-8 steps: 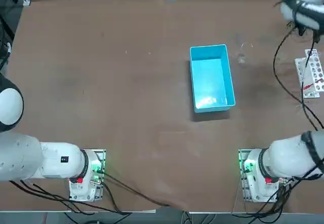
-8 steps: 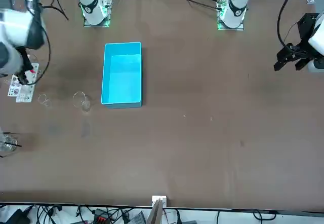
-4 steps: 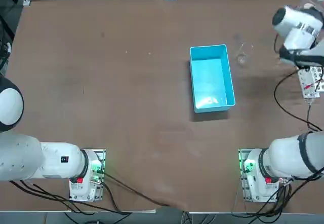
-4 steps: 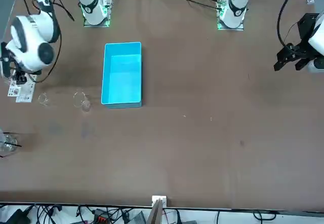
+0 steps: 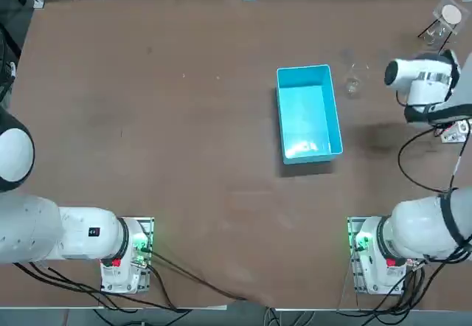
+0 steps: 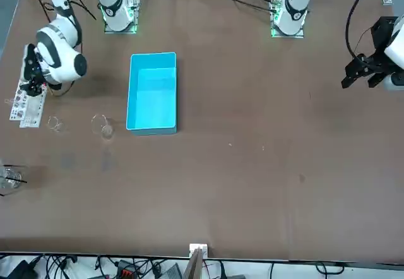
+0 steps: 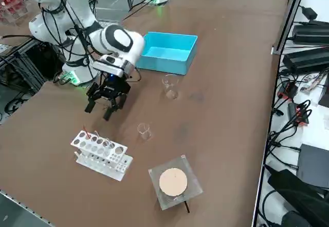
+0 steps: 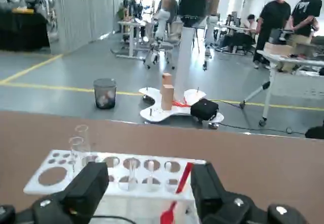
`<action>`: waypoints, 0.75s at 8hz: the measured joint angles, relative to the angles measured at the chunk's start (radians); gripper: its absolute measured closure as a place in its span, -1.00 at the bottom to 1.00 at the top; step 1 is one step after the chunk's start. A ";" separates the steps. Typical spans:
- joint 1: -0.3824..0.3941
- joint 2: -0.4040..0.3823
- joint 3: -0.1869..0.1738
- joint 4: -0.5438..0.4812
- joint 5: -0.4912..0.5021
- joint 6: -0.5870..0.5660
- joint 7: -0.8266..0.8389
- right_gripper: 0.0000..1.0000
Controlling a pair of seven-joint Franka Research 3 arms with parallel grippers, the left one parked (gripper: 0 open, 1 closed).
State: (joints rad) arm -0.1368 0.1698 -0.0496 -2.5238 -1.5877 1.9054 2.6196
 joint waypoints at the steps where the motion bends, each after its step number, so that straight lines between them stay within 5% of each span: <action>1: 0.000 0.050 0.001 -0.003 -0.069 -0.031 0.106 -0.95; 6: -0.008 0.192 0.000 0.062 -0.173 -0.093 0.145 -0.87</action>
State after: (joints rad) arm -0.1447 0.3619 -0.0491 -2.4619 -1.7610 1.8127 2.7650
